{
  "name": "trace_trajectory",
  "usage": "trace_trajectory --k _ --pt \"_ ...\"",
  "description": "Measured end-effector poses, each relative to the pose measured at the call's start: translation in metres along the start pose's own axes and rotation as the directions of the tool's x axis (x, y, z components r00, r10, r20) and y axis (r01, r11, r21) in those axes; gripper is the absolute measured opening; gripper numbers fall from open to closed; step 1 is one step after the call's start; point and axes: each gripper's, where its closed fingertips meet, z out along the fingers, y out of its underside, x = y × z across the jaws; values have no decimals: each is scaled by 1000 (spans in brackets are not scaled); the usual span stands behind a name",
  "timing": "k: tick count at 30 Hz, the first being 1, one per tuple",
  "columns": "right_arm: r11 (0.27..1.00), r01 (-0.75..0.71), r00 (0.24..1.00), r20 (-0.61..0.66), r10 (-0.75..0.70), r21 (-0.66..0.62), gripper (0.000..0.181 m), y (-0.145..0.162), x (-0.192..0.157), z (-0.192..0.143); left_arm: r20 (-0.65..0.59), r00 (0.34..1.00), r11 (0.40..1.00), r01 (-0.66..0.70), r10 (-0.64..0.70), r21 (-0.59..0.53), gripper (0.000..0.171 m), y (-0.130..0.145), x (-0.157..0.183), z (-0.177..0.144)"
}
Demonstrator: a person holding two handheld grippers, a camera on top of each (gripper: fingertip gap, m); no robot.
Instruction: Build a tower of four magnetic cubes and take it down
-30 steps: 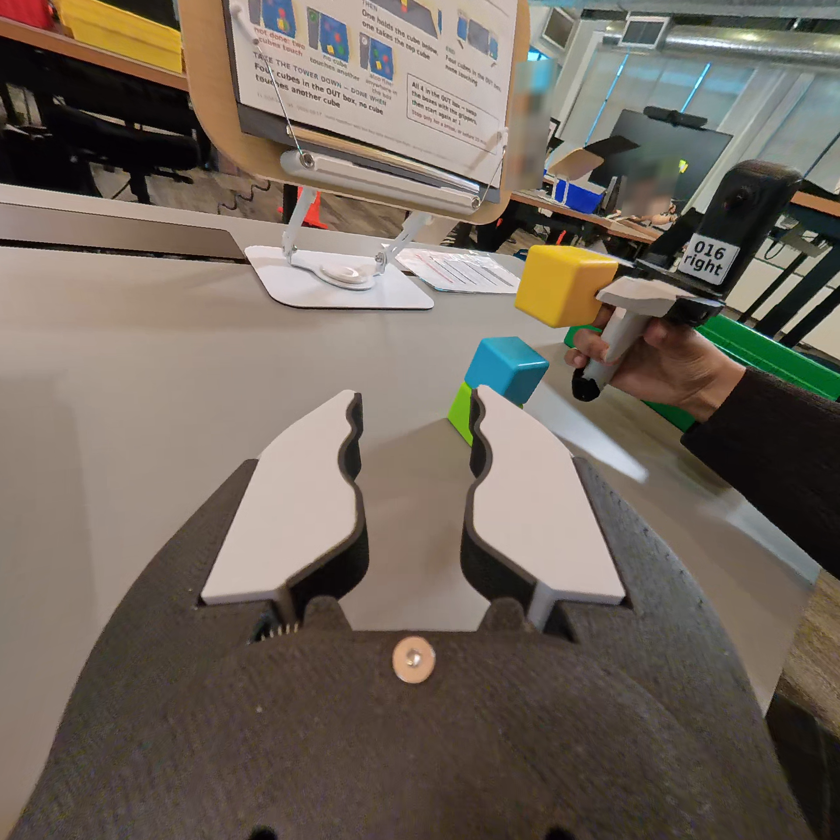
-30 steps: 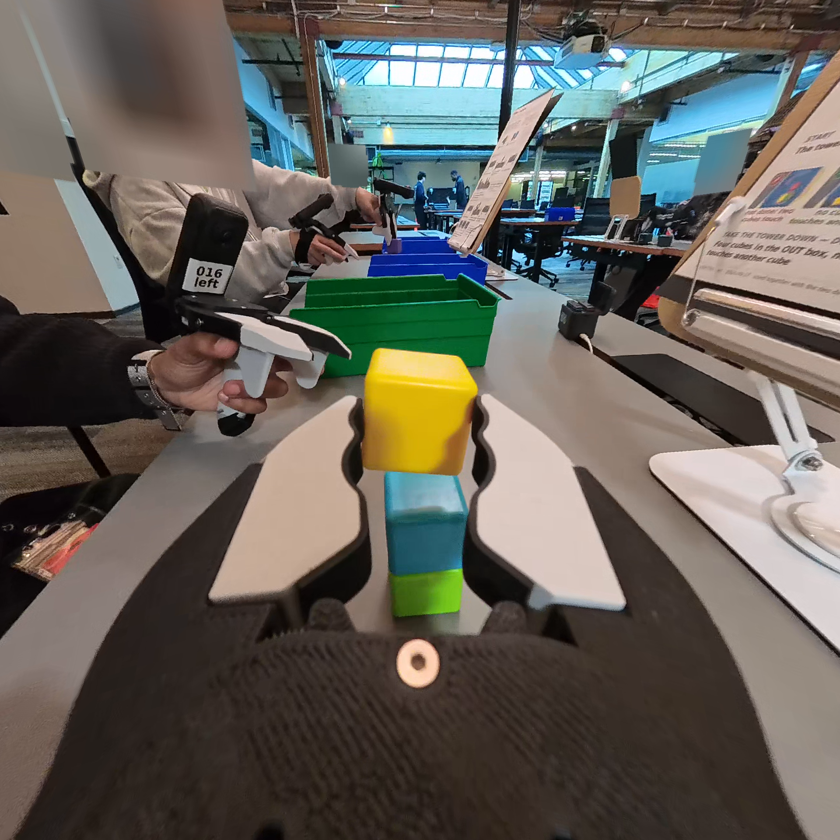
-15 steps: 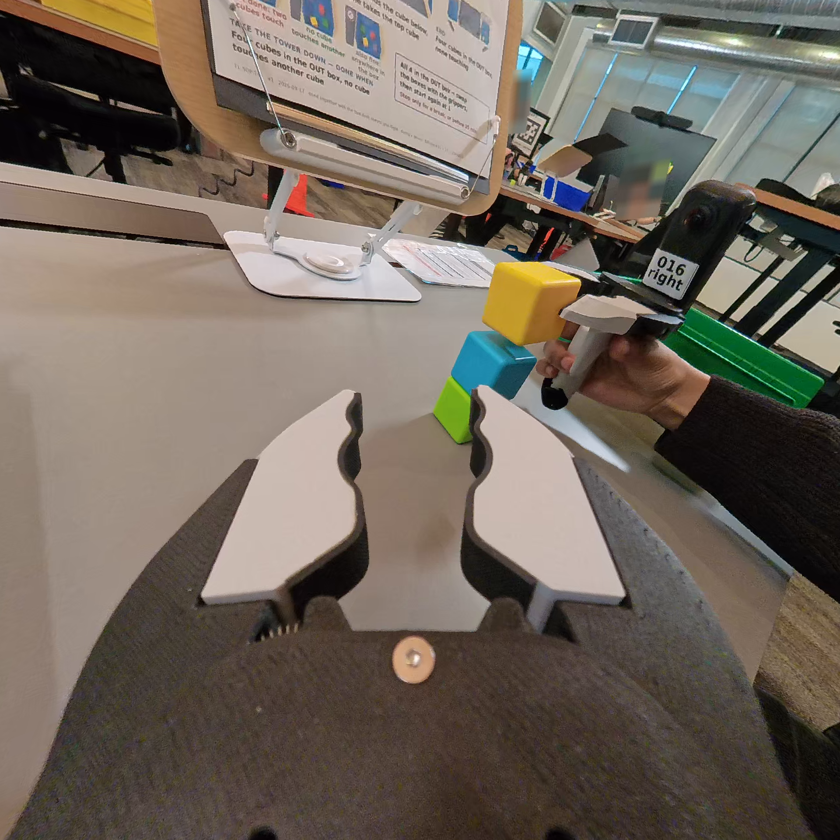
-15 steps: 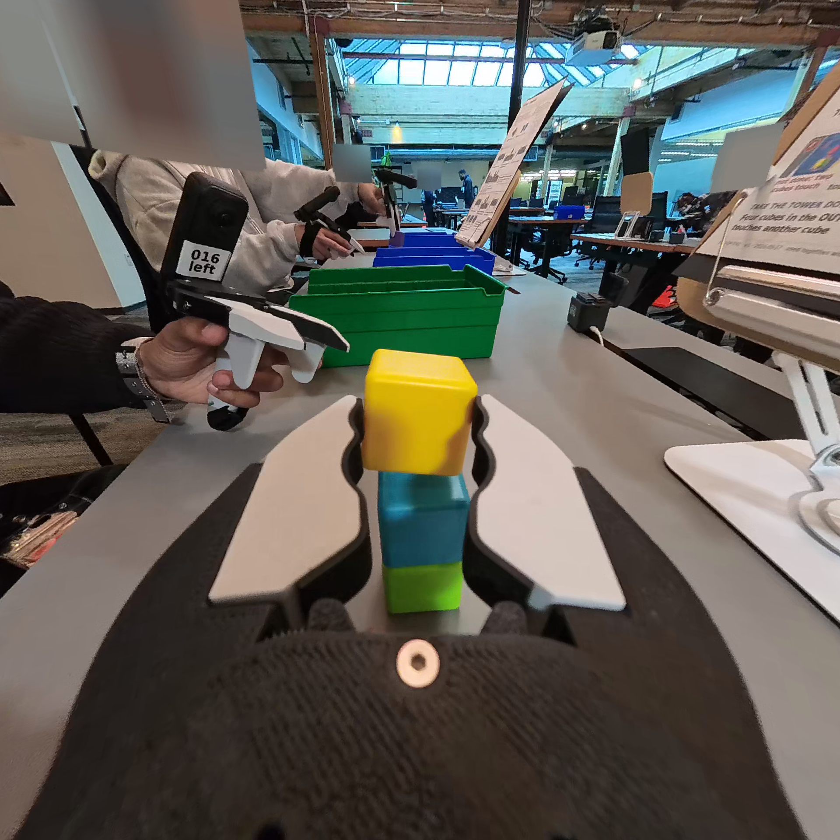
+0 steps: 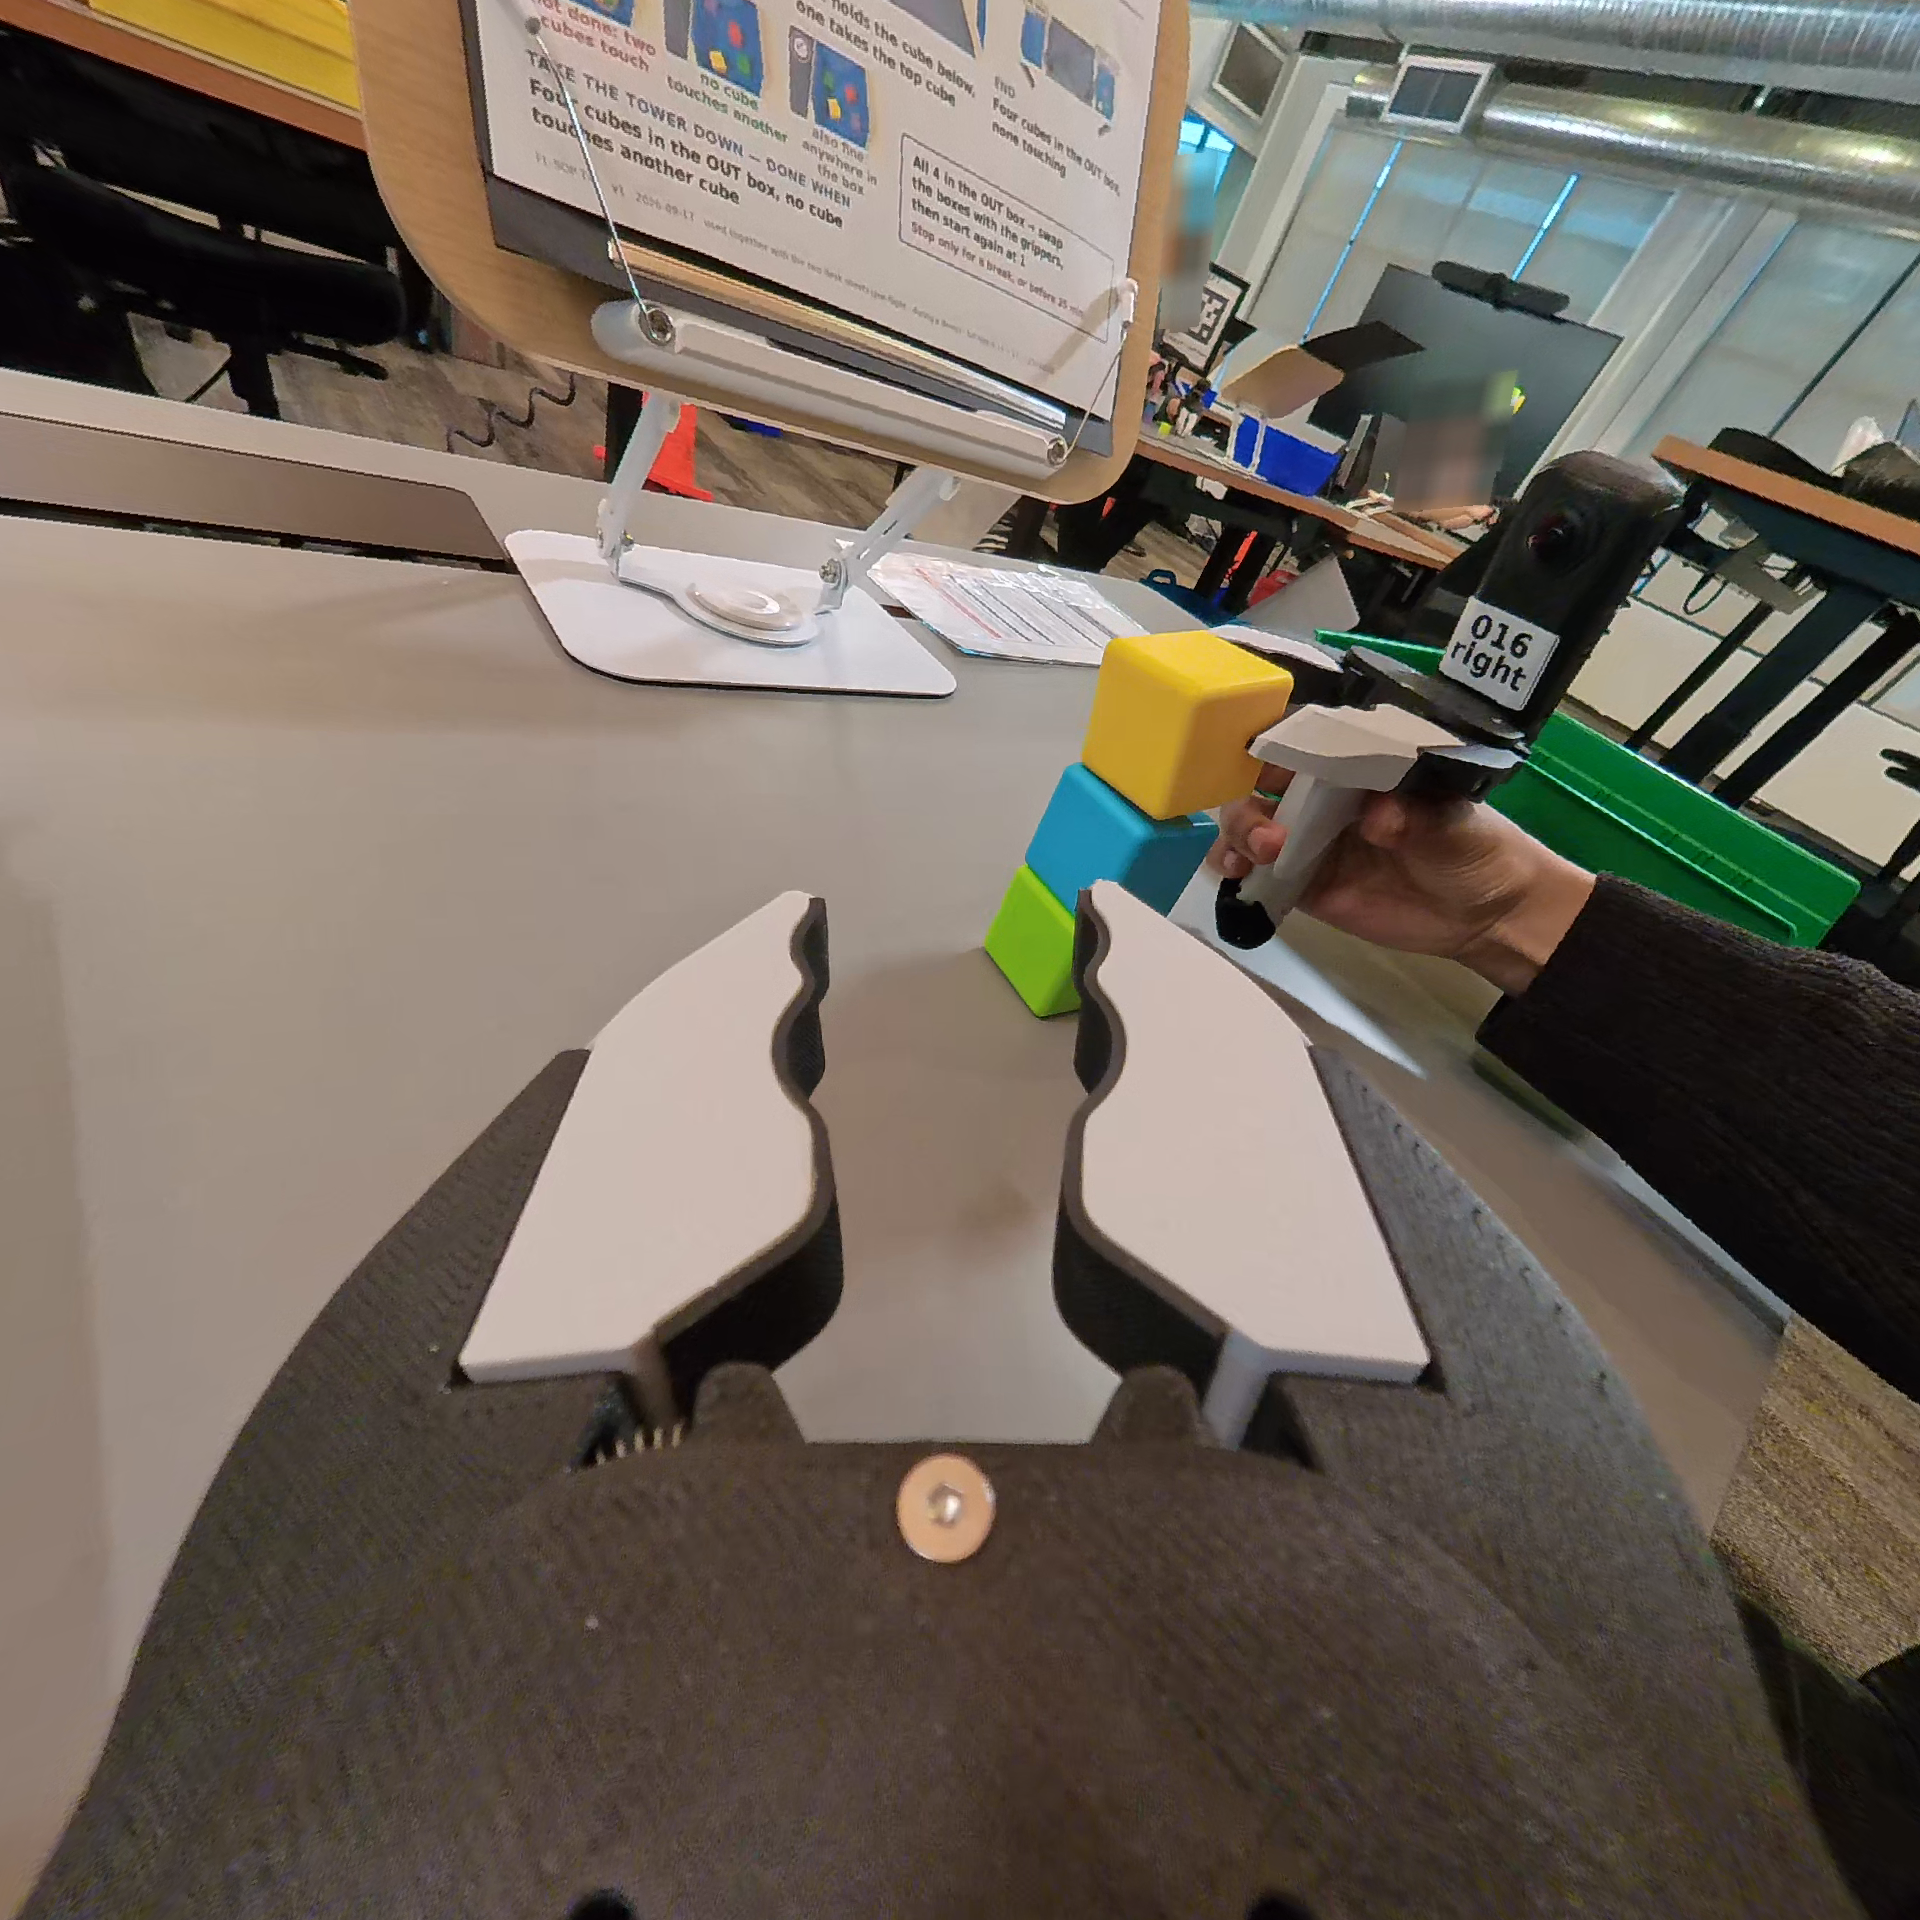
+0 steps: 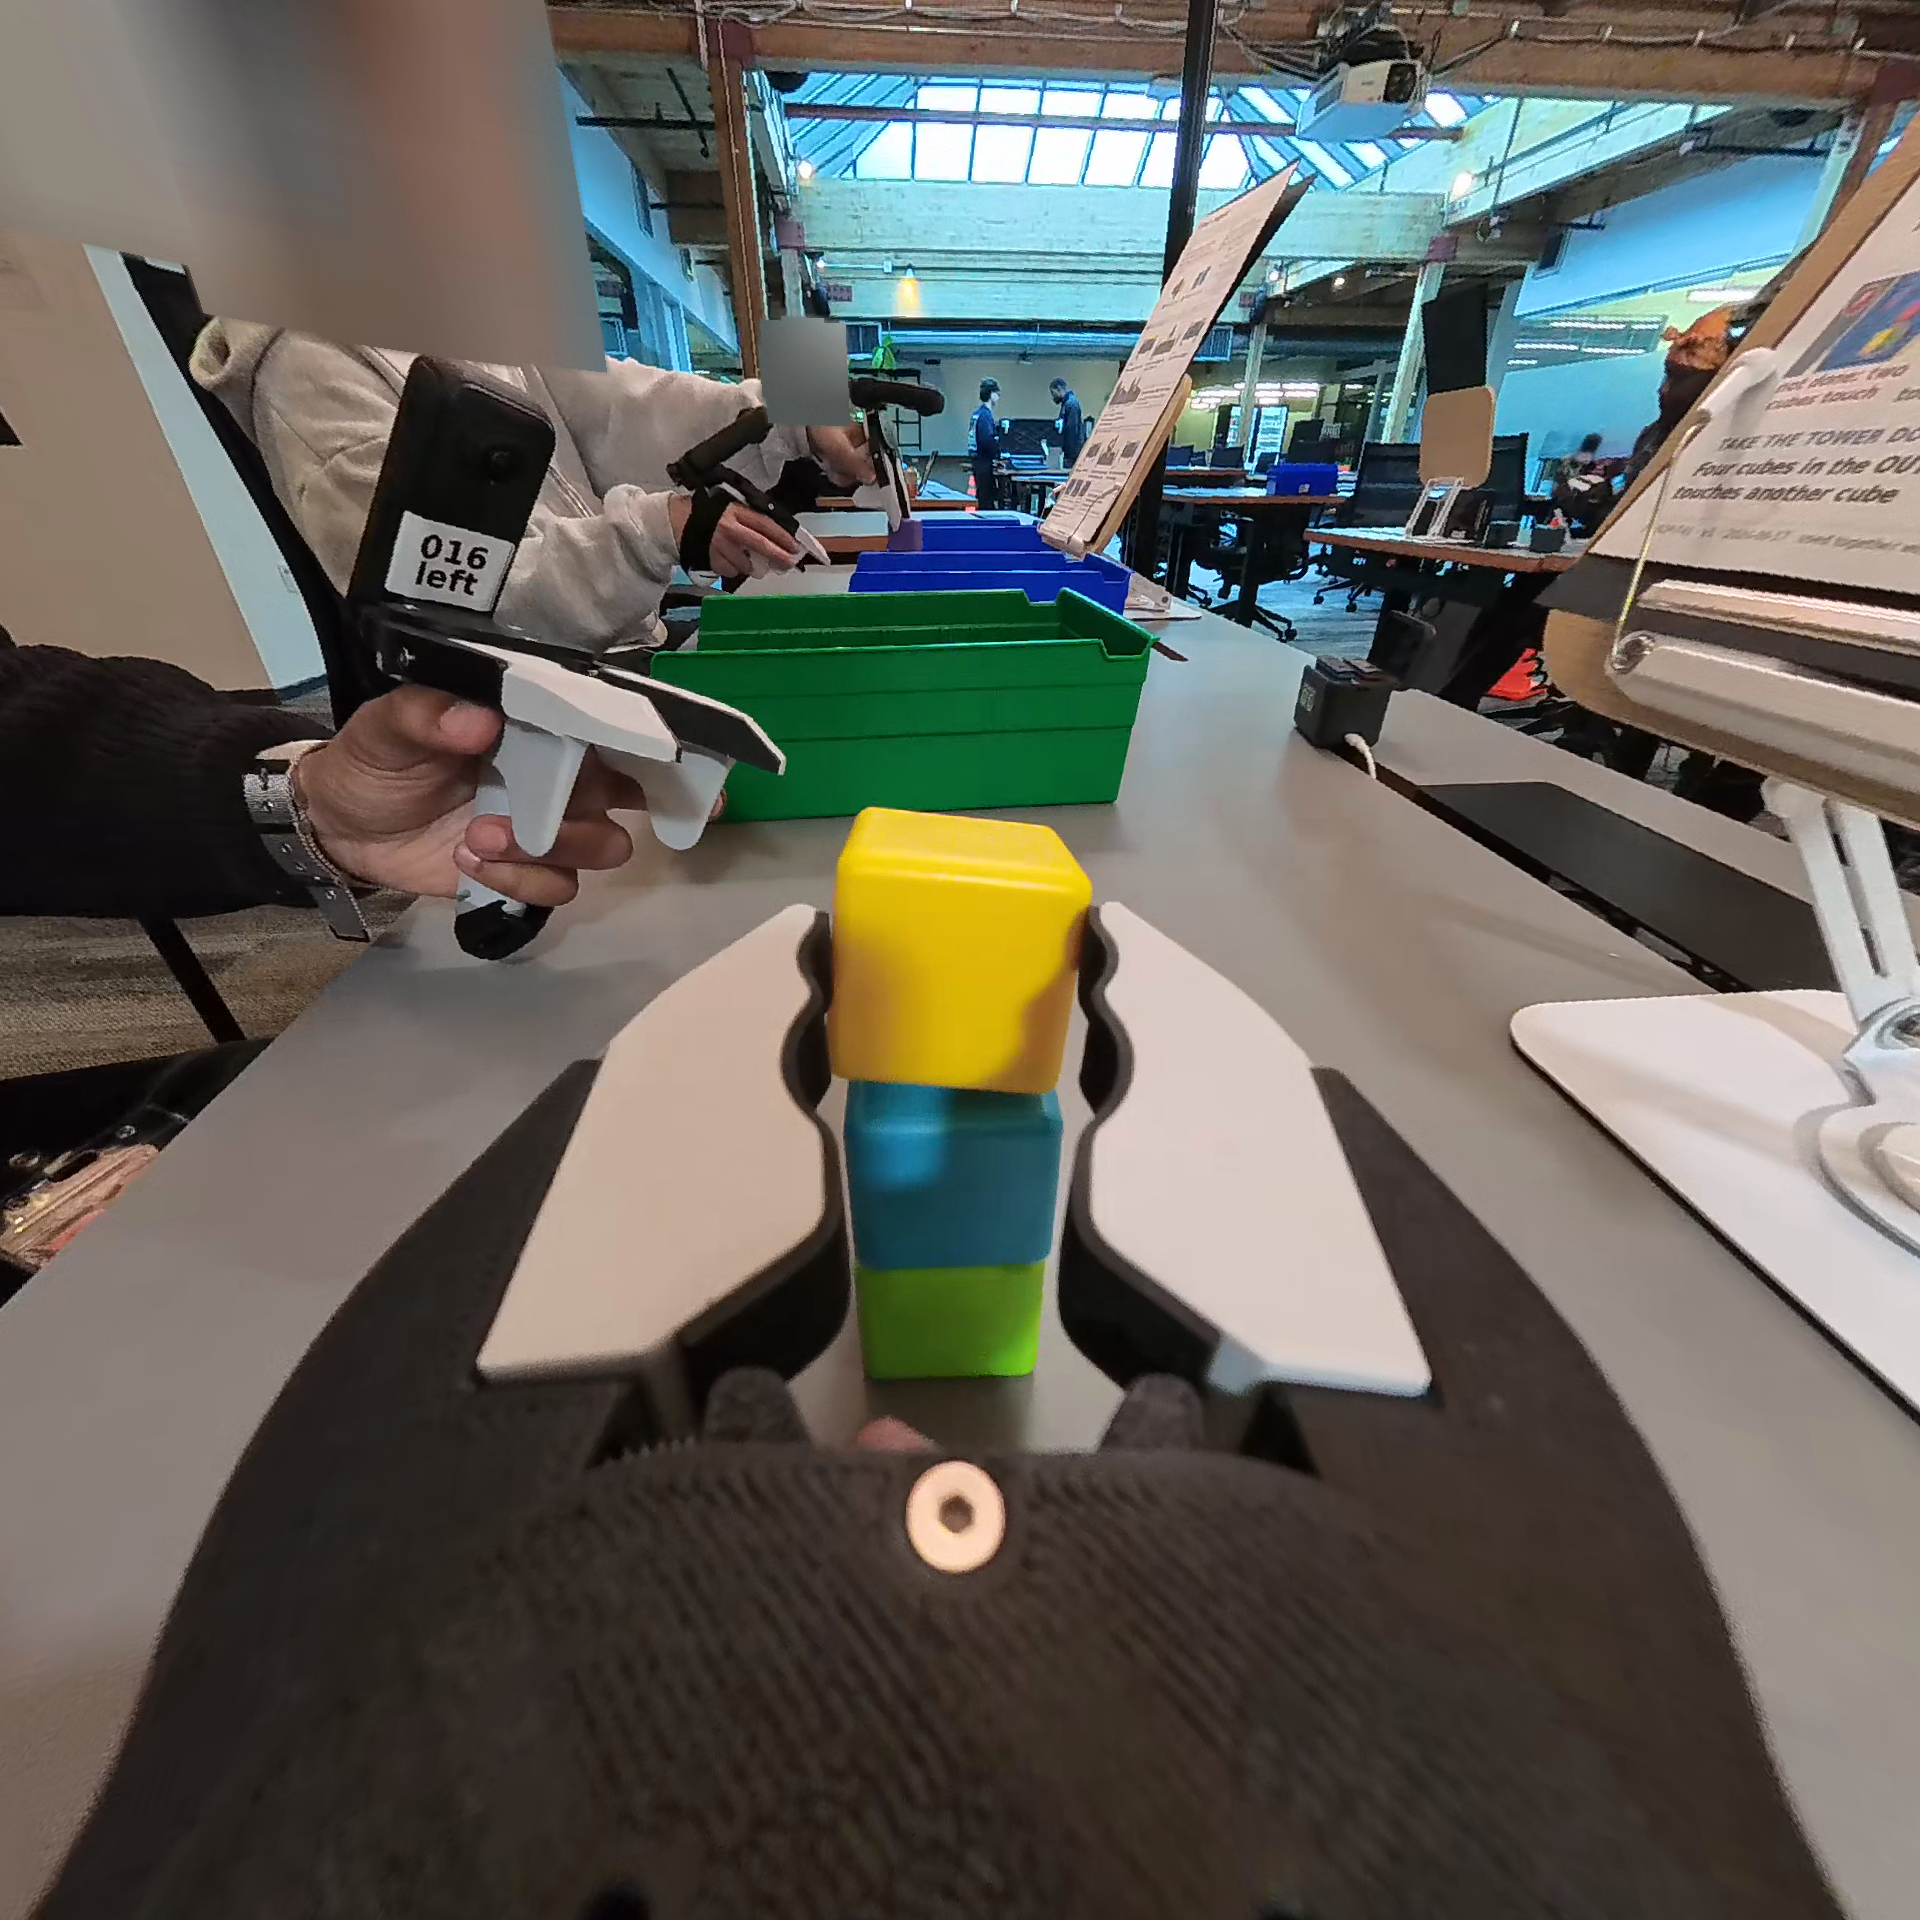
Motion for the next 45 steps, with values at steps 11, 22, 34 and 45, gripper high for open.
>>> trace_trajectory --k 11,22,34,45 --pt "999 34 999 -6 -34 -9 46 6 0 -1 1 1000 1000 0 0 0 47 0 0 0" --pt "999 19 997 -69 -16 34 74 -9 3 -1 0 1000 1000 3 -3 0 47 1 0 0" --pt "1000 19 892 -451 -14 6 105 -88 39 -25 -6 1000 1000 0 -1 -5 47 2 3 3" --pt "985 174 848 -507 -155 -11 72 -180 -31 63 44 999 1000 -10 9 11 49 -2 -7 2"
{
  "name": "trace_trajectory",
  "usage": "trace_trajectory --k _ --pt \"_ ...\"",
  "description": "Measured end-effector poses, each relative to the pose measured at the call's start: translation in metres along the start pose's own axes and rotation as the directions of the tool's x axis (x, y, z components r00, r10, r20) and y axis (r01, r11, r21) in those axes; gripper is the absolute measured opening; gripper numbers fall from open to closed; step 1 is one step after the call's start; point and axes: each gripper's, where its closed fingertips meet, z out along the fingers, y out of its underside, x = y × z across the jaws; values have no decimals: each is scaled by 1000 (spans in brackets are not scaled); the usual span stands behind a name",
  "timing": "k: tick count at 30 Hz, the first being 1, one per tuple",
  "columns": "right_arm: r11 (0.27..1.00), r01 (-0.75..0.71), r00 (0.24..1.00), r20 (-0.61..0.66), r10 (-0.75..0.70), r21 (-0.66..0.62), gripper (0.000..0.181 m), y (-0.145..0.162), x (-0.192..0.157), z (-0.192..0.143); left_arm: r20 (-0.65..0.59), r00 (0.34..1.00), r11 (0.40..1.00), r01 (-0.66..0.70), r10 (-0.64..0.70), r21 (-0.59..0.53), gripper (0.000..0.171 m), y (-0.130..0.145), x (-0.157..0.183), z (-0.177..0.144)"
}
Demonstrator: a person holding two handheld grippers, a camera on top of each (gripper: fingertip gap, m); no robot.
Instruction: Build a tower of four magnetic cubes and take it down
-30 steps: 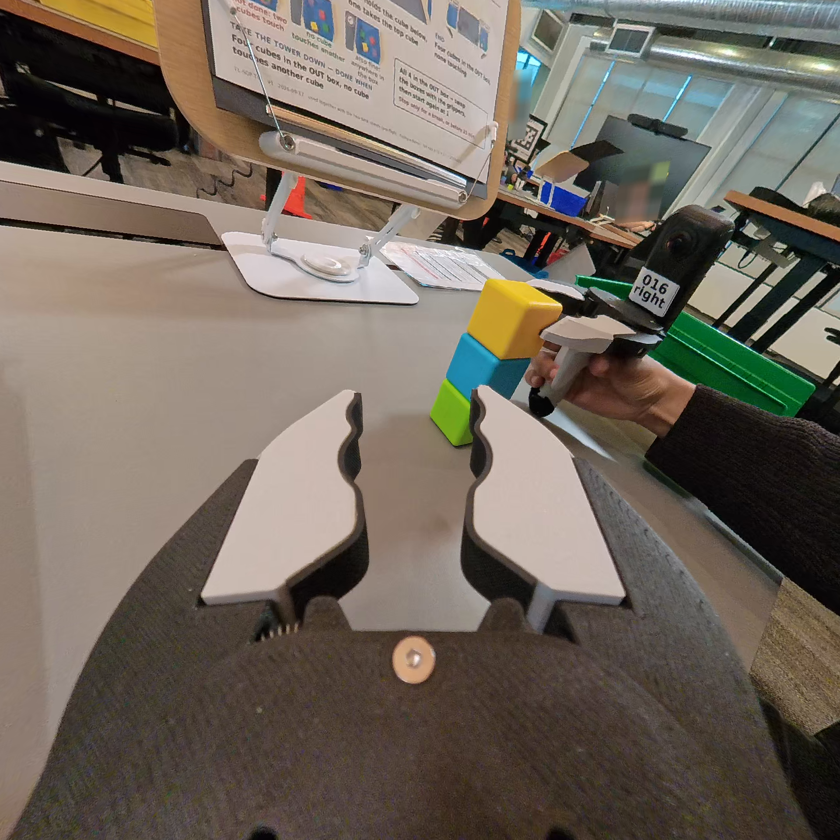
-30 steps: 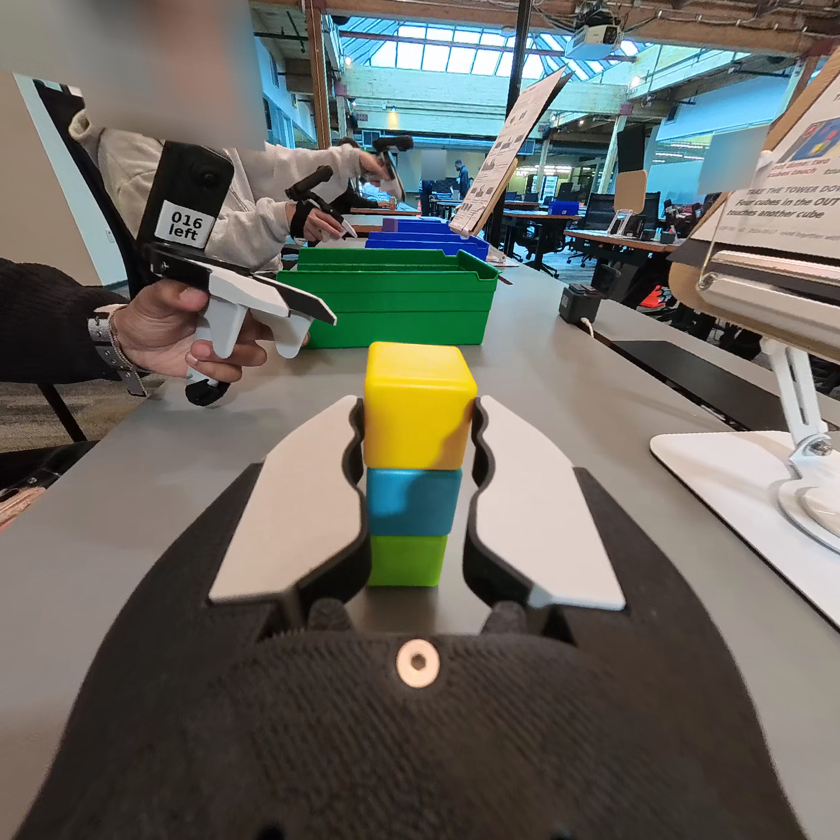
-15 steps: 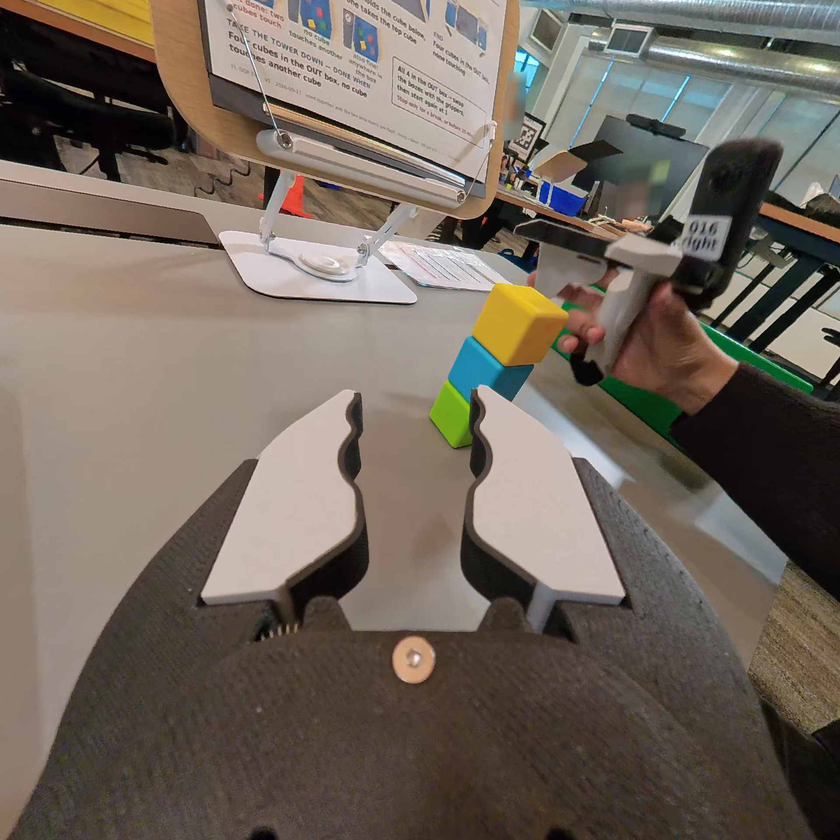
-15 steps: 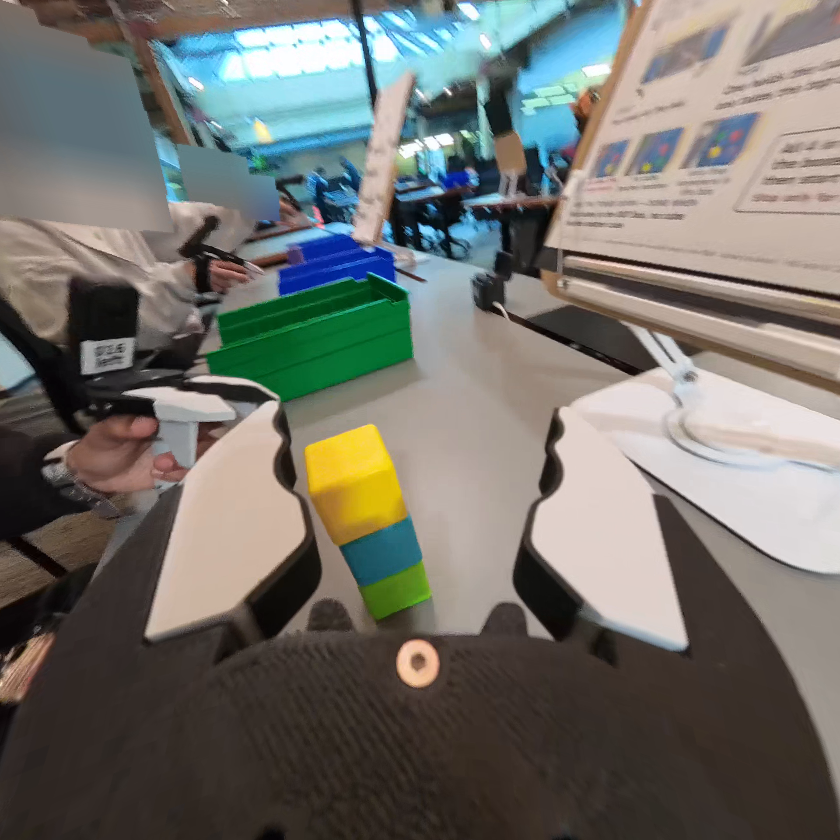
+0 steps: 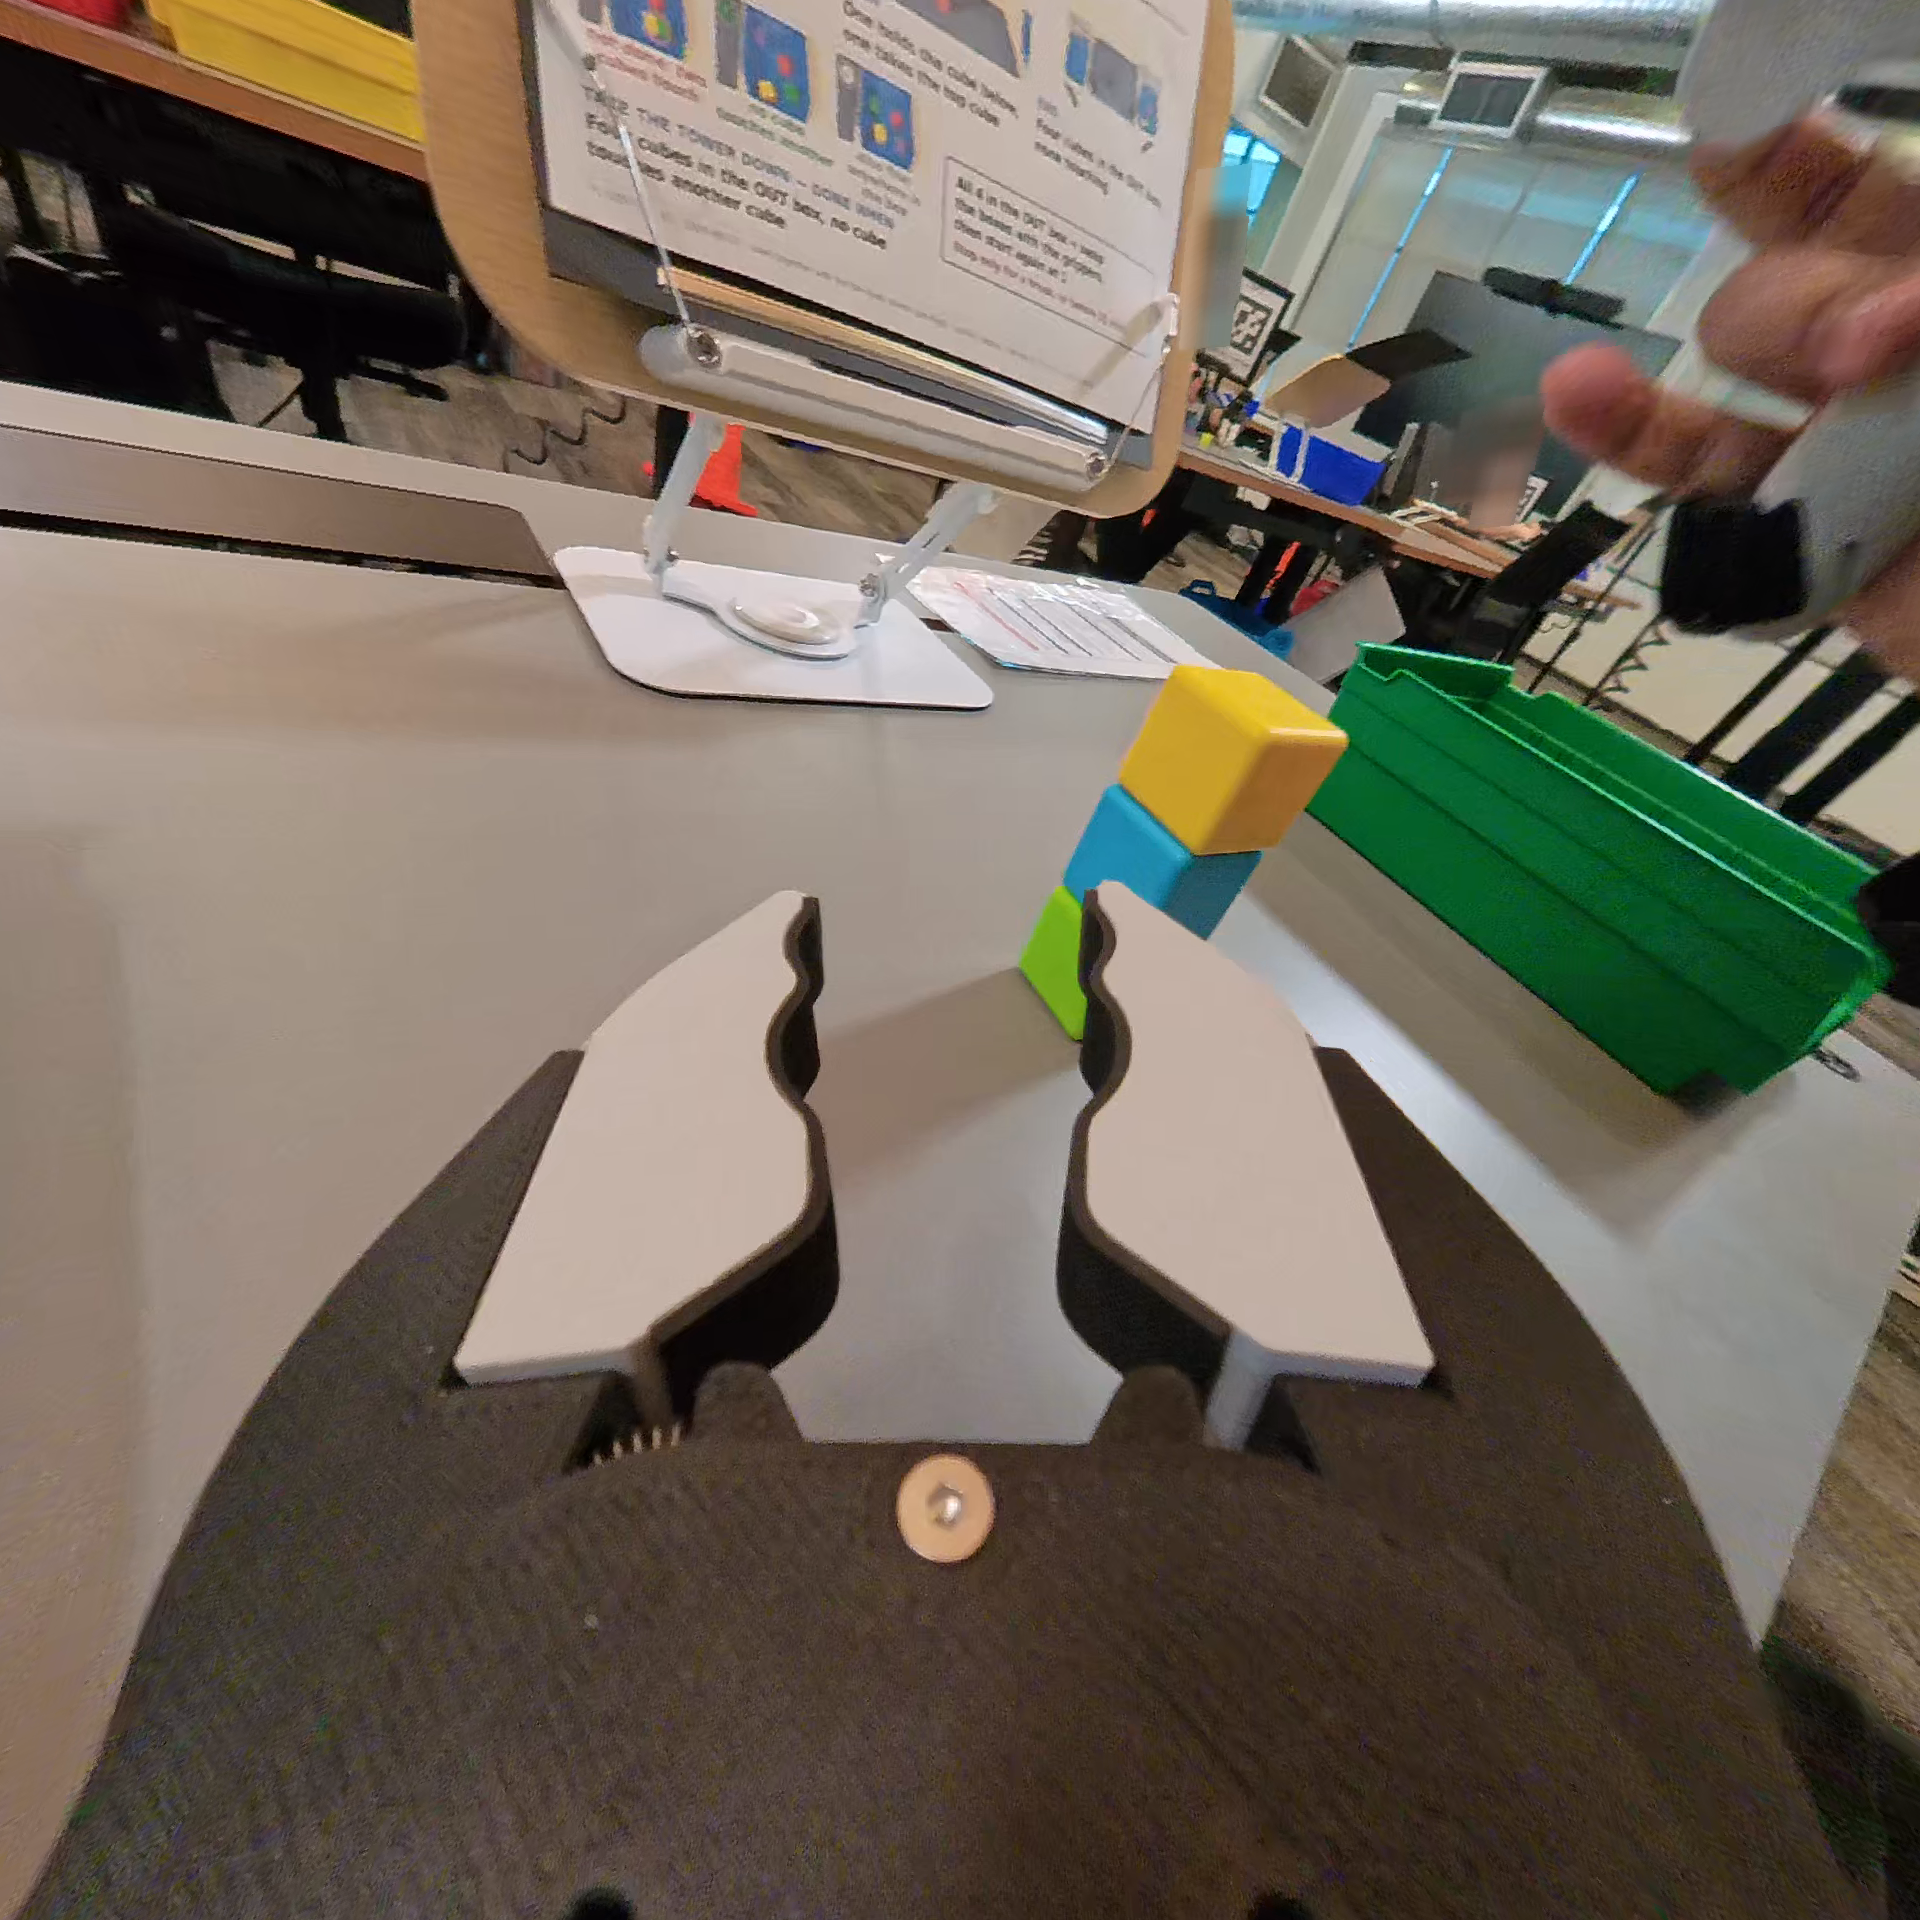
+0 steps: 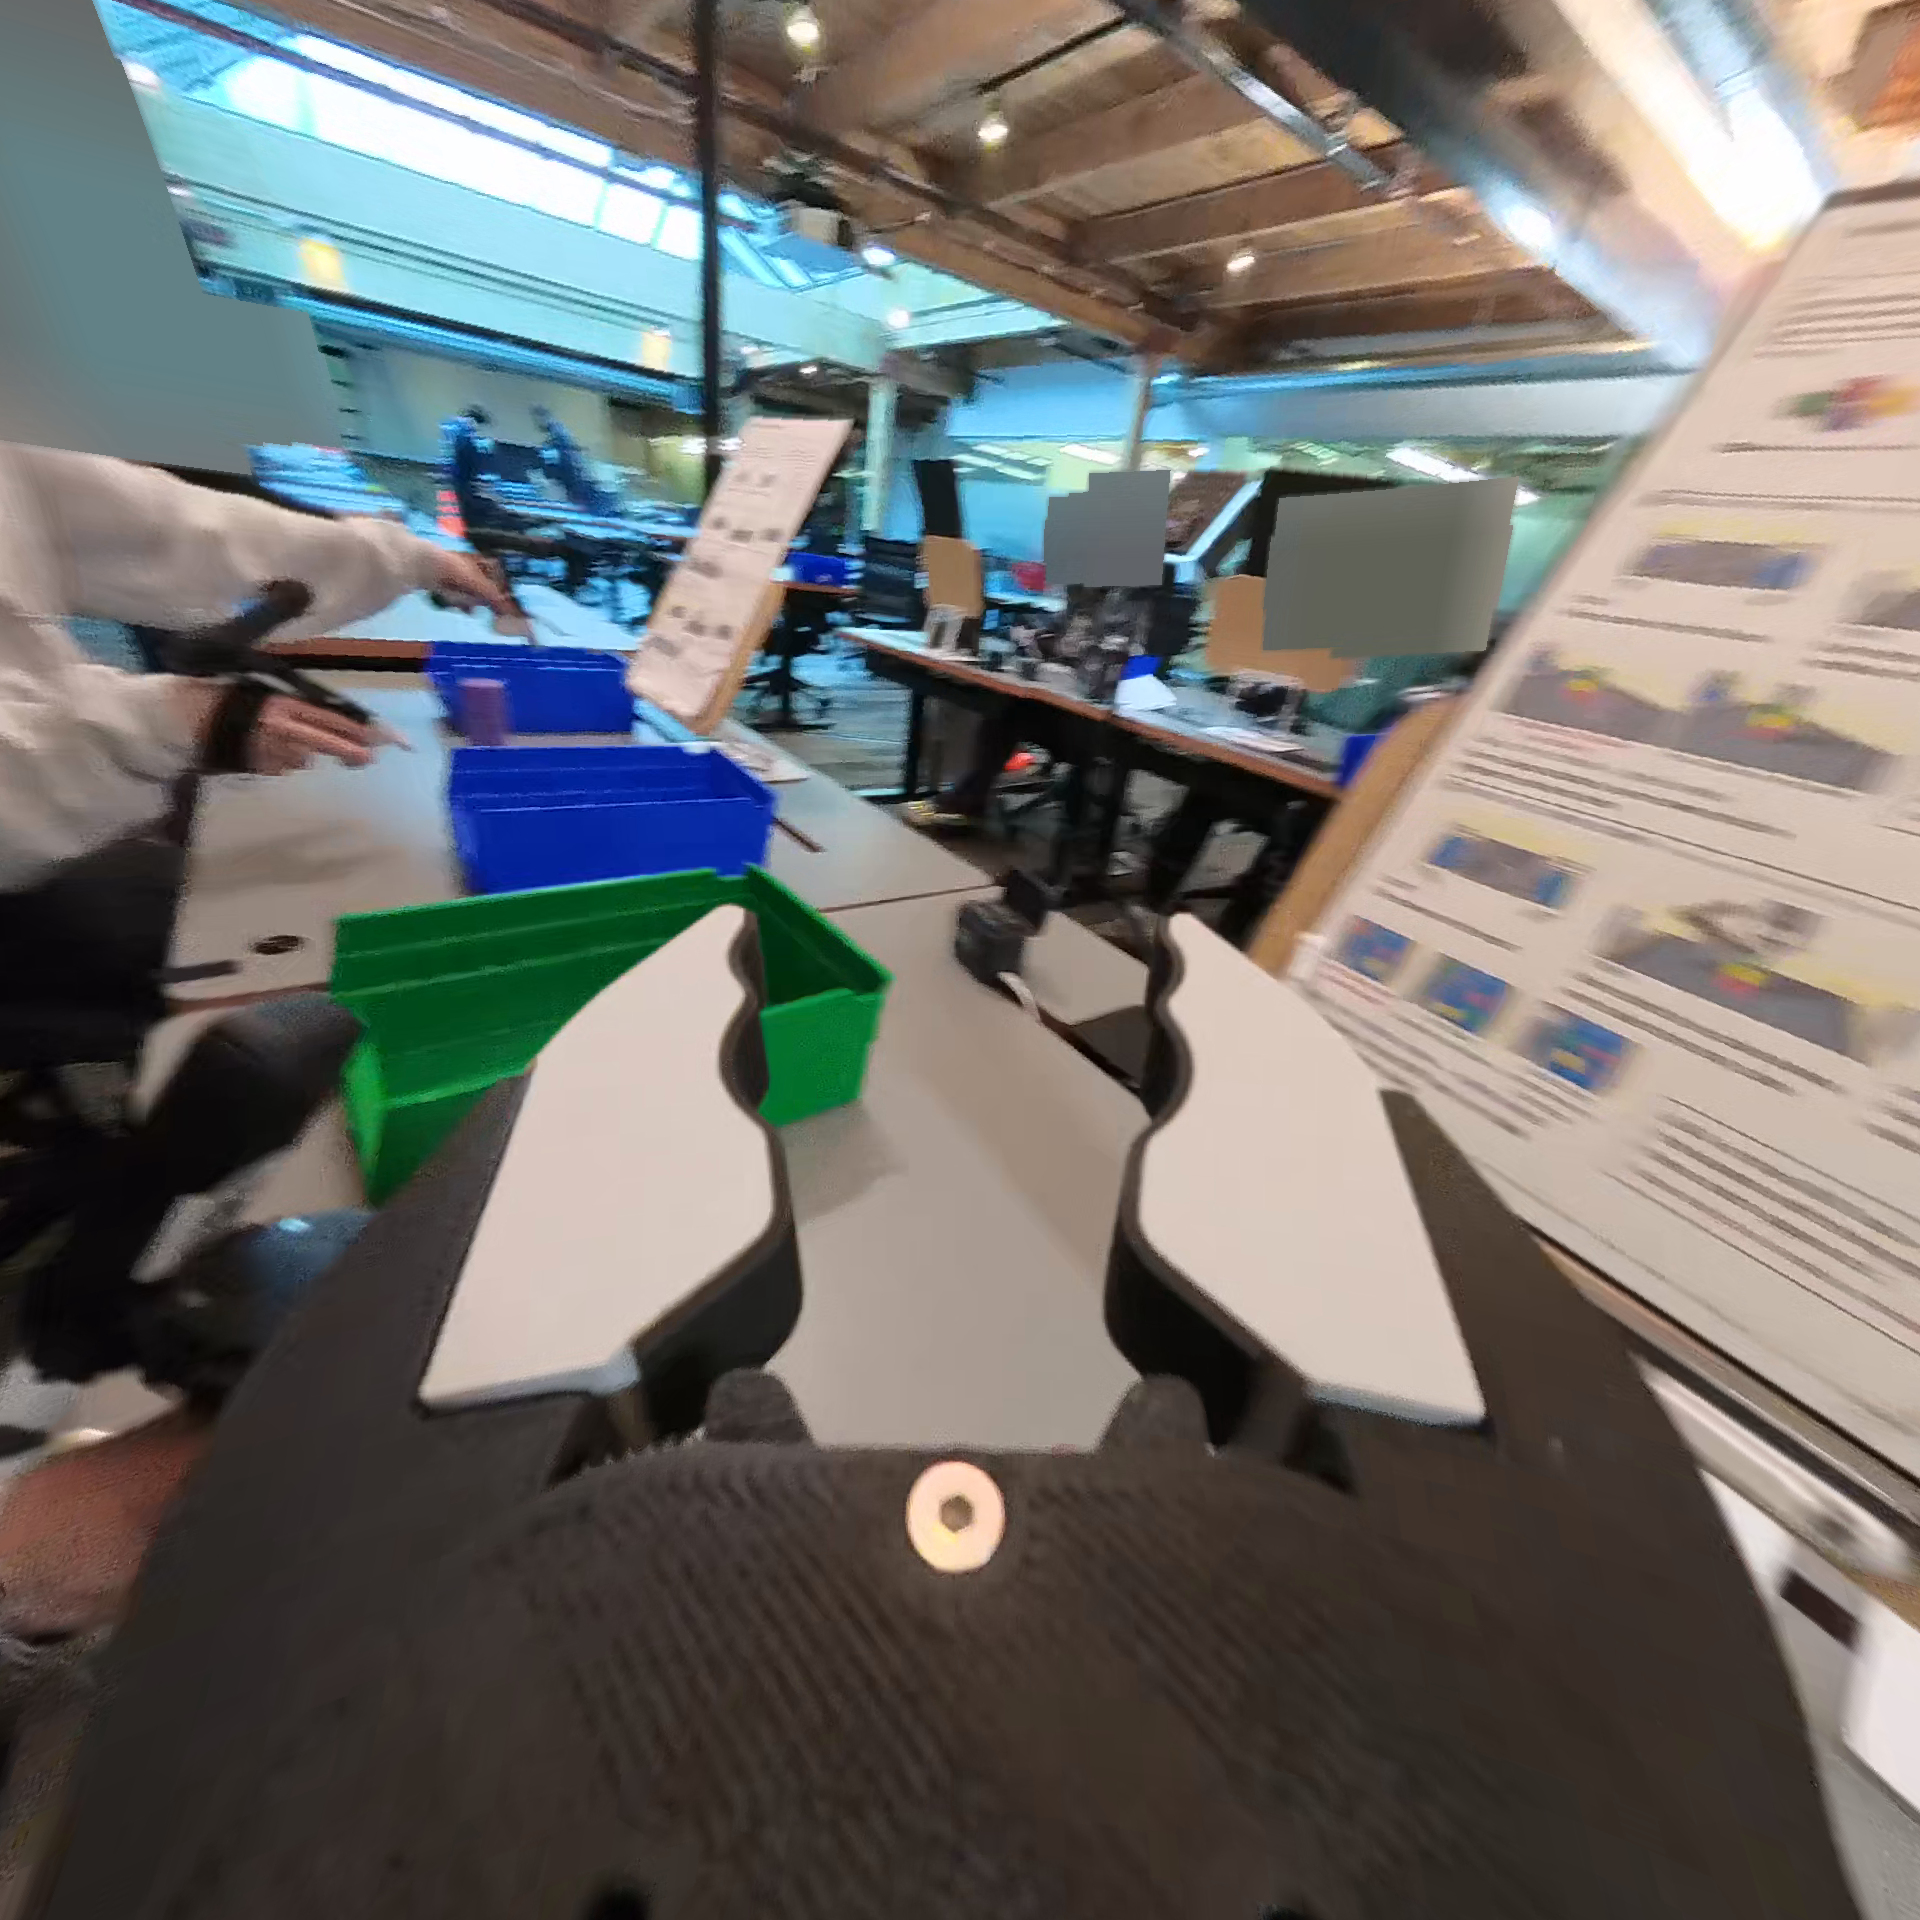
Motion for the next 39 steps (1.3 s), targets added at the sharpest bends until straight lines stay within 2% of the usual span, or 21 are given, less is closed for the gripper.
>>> trace_trajectory --k 2,4,6,7,9,10,13,15,17,19,23,27,29,31,33,35,37,39 --pt "1000 -14 997 72 16 -28 70 -6 -27 35 42 999 1000 -1 0 23 50 -6 -9 -3" --pt "978 -8 995 97 28 -208 39 16 -46 79 112 994 996 -7 -3 84 50 -23 -22 -11" --pt "949 -3 985 165 58 -316 25 43 -67 125 221 975 991 -17 -13 136 51 -41 -44 -25" --pt "928 -24 969 220 113 -372 26 58 -81 147 242 970 986 -7 -34 165 51 -49 -51 -32" --pt "869 -51 937 279 212 -492 45 88 -104 189 252 964 976 33 -88 214 50 -58 -62 -45" --pt "836 -35 926 298 234 -547 48 100 -115 208 245 964 973 51 -107 225 50 -60 -65 -49" --pt "742 167 923 367 113 -649 54 138 -137 260 259 959 973 61 -120 224 49 -58 -73 -56" --pt "634 276 900 427 94 -722 58 167 -157 285 254 961 978 62 -113 201 45 -51 -75 -57" --pt "541 334 880 461 116 -772 60 192 -177 307 234 964 983 94 -129 156 46 -39 -77 -54" --pt "482 373 870 480 115 -793 61 210 -193 327 229 961 984 129 -154 120 46 -26 -81 -51" --pt "361 415 875 475 93 -835 62 246 -205 356 203 955 972 193 -217 132 46 -21 -85 -52" --pt "236 404 881 445 159 -884 64 280 -215 355 194 952 967 212 -238 144 45 -22 -90 -55" --pt "178 433 881 457 122 -883 65 296 -212 352 177 947 958 240 -267 158 46 -23 -90 -52" --pt "127 482 870 491 52 -867 52 309 -204 350 158 946 954 260 -283 150 47 -19 -86 -47" --pt "146 507 855 517 41 -850 51 307 -207 351 148 951 959 253 -271 126 48 -14 -80 -42" --pt "203 482 855 508 104 -852 51 290 -216 349 146 961 969 222 -236 111 48 -14 -74 -40" --pt "294 448 843 509 177 -844 51 259 -224 344 149 968 977 189 -203 101 47 -13 -70 -38" --pt "407 435 819 541 190 -803 51 219 -222 331 144 972 981 174 -185 83 47 -10 -66 -35"
